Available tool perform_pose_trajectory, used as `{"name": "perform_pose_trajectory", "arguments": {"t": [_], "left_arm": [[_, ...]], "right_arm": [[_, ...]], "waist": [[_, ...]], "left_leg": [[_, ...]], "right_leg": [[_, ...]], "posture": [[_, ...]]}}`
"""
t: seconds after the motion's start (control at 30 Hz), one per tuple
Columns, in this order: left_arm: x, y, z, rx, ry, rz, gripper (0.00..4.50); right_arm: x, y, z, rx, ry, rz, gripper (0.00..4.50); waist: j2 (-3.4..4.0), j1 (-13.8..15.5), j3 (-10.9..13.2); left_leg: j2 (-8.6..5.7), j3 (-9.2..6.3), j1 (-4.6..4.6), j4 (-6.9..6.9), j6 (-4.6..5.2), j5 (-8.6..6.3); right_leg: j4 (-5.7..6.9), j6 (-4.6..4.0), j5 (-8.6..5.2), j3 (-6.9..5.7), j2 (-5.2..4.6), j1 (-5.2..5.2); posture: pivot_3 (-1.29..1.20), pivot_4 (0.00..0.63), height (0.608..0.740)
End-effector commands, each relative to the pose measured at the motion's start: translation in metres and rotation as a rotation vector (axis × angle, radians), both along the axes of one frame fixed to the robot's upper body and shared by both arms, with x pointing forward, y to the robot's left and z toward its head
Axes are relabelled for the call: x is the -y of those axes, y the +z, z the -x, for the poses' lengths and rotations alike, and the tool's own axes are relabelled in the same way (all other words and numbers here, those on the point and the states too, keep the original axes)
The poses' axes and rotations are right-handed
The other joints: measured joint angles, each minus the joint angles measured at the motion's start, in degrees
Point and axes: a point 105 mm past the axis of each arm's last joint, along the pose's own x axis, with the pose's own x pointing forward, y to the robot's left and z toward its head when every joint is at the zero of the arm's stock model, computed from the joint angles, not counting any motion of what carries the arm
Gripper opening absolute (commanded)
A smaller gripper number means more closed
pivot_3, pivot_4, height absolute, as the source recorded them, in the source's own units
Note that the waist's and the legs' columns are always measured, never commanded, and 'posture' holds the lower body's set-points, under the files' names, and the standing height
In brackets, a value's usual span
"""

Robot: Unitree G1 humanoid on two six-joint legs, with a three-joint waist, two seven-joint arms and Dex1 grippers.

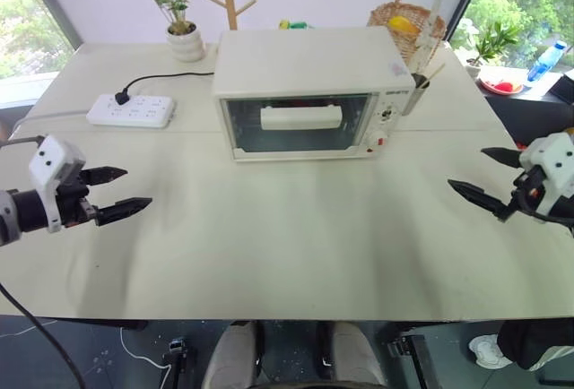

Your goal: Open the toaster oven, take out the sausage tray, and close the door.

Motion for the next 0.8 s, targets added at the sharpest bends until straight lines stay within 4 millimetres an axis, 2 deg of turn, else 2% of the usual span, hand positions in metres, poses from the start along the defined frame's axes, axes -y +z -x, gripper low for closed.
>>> {"name": "perform_pose_trajectory", "arguments": {"t": [0.03,0.3,0.63,0.73,0.8], "left_arm": [[0.001,0.011,0.001,0.037,-0.019,-0.027,4.5],[-0.002,0.016,-0.004,0.052,0.016,0.01,4.5],[0.005,0.022,-0.007,0.059,-0.006,0.046,4.5],[0.011,0.03,-0.01,0.078,-0.029,0.07,4.5],[0.027,0.039,-0.014,0.097,-0.09,0.102,4.5]], "right_arm": [[0.0,0.015,0.001,0.064,0.001,0.01,4.47],[-0.001,0.014,0.001,0.052,0.007,-0.002,4.47],[-0.015,0.015,0.009,0.021,0.06,-0.048,4.47],[-0.016,0.018,0.009,0.025,0.067,-0.052,4.47],[-0.021,0.029,0.007,0.019,0.083,-0.119,4.47]], "waist": [[0.0,0.0,0.0],[0.0,0.0,0.0],[0.0,0.0,0.0],[-0.01,0.1,0.0],[-0.01,0.1,0.0]], "left_leg": [[0.0,0.0,0.0,0.0,0.0,0.0],[0.0,0.0,0.0,0.0,0.0,0.0],[0.01,0.0,0.0,-0.01,0.0,0.0],[0.01,0.0,0.0,0.0,0.0,0.0],[0.0,0.0,0.0,0.0,0.0,0.0]], "right_leg": [[0.0,0.0,0.0,0.0,0.0,0.0],[0.0,0.0,0.0,0.01,0.0,-0.01],[0.0,0.0,0.0,0.02,0.0,-0.01],[0.0,0.0,0.0,0.02,0.0,-0.01],[0.0,0.01,0.01,0.03,0.0,0.0]], "posture": [[0.0,0.15,0.74],[0.0,0.15,0.74],[0.0,0.15,0.74],[0.0,0.15,0.74],[0.0,0.15,0.74]]}}
